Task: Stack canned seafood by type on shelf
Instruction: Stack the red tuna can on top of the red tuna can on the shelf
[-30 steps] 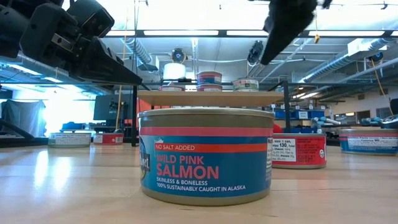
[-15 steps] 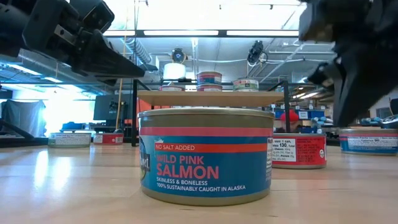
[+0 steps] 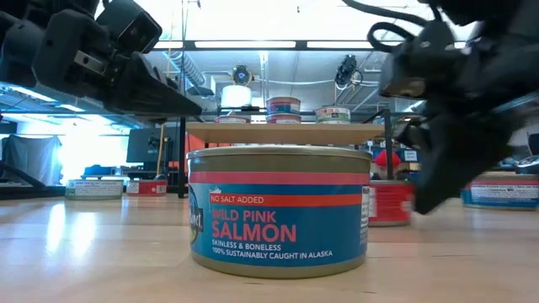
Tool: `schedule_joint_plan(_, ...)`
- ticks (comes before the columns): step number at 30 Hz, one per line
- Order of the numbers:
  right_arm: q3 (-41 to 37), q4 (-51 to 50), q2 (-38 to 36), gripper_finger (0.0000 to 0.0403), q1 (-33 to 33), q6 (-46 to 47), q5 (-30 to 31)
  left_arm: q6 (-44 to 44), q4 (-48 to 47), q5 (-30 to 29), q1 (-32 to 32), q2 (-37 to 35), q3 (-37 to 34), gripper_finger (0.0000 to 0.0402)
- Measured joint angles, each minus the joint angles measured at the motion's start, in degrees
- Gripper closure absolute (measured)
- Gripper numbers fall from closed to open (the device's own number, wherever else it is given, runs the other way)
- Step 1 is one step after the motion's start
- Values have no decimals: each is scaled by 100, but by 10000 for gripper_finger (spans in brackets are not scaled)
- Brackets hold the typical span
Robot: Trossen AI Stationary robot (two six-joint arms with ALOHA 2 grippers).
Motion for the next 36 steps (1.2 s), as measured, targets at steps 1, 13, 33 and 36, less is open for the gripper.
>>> schedule_joint_plan(1, 0, 52, 19, 400, -44, -28, 85, 19, 140, 2, 0, 70, 4, 396)
schedule_joint_plan(13, 1, 691, 27, 400, -680, -860, 298, 784, -72, 162, 0, 208, 552, 396)
schedule_joint_plan(33, 2, -668, -356, 395, -153, -242, 825, 1983, -1722, 1488, 7, 1577, 2214, 389)
schedule_joint_plan(36, 2, -842, -356, 395, -4, -43, 827, 1980, -2057, 1371, 42, 1783, 2471, 374)
